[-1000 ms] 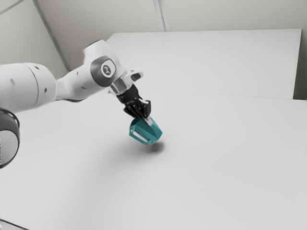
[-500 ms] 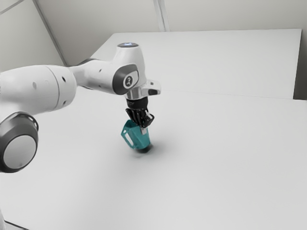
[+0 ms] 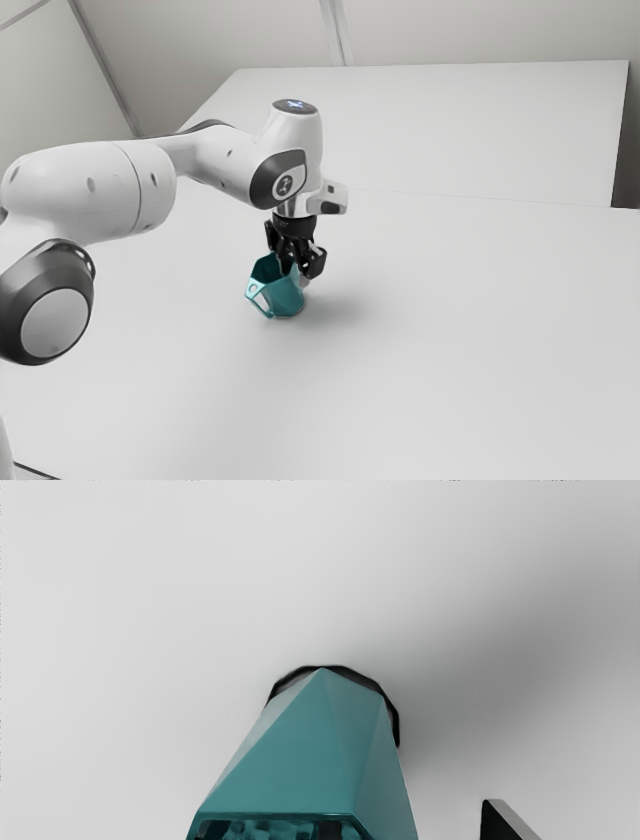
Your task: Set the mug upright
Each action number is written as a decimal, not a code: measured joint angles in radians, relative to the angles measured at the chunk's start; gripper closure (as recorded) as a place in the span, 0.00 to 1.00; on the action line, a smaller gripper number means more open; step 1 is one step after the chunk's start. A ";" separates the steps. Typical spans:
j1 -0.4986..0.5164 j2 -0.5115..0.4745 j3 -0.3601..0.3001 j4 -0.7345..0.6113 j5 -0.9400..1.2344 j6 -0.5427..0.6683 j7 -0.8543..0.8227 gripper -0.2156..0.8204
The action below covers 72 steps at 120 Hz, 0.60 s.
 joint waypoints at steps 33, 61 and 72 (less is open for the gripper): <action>0.001 -0.077 0.003 0.002 0.002 0.002 -0.005 0.30; 0.022 -0.266 0.023 -0.016 -0.004 -0.008 -0.017 0.24; 0.037 -0.323 0.024 0.011 0.000 -0.035 -0.023 0.23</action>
